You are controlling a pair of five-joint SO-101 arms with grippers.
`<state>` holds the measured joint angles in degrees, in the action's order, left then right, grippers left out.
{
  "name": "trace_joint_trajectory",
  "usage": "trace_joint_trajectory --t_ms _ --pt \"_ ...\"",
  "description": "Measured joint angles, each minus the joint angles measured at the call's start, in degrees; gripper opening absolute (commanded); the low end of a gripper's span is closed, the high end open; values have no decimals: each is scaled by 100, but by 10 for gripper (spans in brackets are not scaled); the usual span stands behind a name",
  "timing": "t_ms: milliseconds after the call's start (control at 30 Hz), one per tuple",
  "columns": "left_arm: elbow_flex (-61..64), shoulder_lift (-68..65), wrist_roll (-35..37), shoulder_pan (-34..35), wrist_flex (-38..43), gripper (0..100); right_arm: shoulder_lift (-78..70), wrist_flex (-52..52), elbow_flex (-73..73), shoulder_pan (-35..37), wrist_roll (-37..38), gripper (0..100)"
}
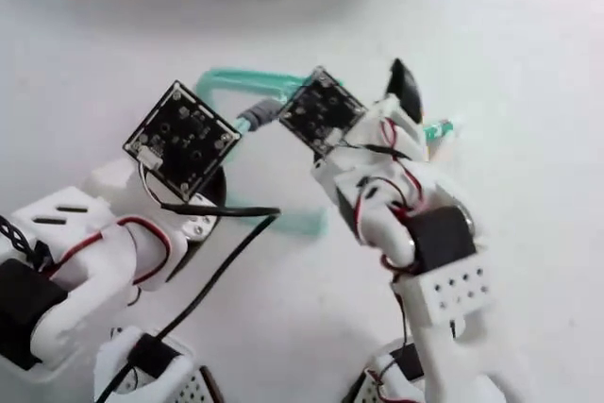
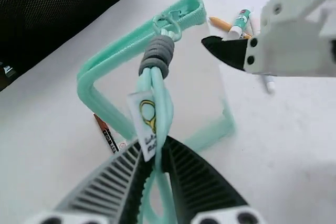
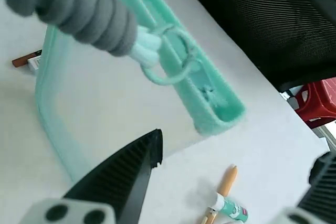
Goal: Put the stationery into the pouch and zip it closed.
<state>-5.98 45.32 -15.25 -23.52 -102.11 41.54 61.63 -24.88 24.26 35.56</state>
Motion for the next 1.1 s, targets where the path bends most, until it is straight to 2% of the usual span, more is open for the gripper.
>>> trace_joint_trajectory --t_ms 133,267,467,667,833,967,1100 --pt "0 0 0 0 0 42 -448 -149 0 0 88 423" --pt "0 0 0 0 0 42 -475 35 26 316 360 423" --pt "0 0 -26 35 0 41 316 642 316 343 457 423" --pt "0 0 -888 97 -18 41 1442 1081 149 211 475 423" --pt "0 299 -1398 738 -18 41 1855 1125 -571 193 475 423" --pt "0 826 -1864 1556 -18 41 2066 1055 -1002 229 475 423" --pt "0 1125 -2119 2321 -18 42 2224 1037 -1046 686 325 423"
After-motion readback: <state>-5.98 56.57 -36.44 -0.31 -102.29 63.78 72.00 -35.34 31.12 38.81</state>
